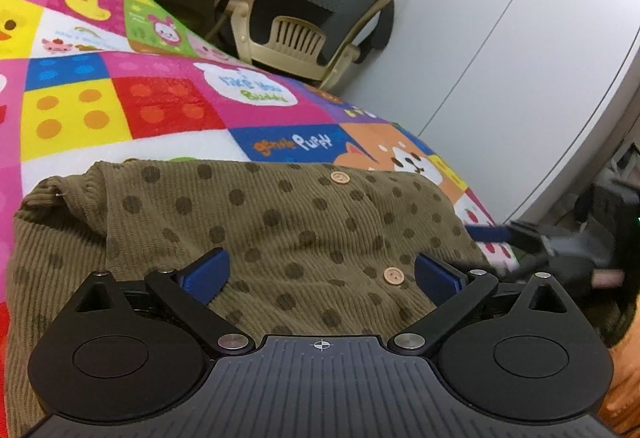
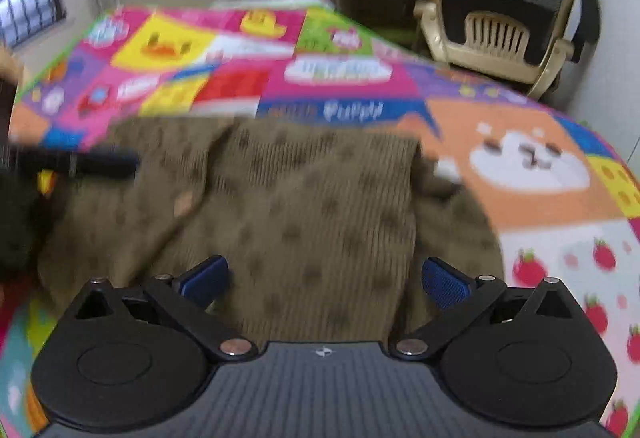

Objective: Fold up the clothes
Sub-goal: 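Open both grippers and smooth the dotted dress flat on the mat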

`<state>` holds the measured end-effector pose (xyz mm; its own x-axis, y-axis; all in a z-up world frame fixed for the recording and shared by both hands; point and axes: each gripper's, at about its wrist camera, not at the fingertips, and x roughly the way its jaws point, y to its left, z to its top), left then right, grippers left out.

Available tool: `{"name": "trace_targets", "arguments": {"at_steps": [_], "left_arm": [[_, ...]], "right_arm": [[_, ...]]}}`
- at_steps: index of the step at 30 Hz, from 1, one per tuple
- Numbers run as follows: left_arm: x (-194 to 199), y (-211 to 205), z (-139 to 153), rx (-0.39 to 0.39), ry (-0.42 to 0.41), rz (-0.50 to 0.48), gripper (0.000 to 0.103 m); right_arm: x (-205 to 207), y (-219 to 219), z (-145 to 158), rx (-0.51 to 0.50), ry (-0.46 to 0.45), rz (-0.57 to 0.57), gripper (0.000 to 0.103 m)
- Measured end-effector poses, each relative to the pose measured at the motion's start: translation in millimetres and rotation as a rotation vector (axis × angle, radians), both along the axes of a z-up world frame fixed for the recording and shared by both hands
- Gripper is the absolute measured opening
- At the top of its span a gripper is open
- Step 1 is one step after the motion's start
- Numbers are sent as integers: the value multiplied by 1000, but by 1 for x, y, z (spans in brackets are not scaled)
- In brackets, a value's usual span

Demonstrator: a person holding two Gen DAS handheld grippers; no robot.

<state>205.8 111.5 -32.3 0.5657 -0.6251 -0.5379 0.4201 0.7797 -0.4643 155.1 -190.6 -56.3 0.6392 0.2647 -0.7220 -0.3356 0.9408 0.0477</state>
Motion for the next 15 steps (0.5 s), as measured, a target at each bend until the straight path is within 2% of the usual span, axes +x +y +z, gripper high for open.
{"name": "trace_targets", "arguments": {"at_steps": [3, 9, 13, 15], "left_arm": [[-3, 2, 3, -9, -3, 2, 103], [-11, 6, 12, -33, -10, 5, 103], [-43, 11, 22, -134, -25, -68, 103], [-53, 10, 19, -137, -3, -71, 103]], "right_arm": [[-4, -8, -9, 64, 0, -29, 103], [-9, -9, -12, 77, -32, -51, 103], [-9, -13, -10, 104, -24, -36, 103], [-6, -13, -5, 123, 13, -11, 103]]}}
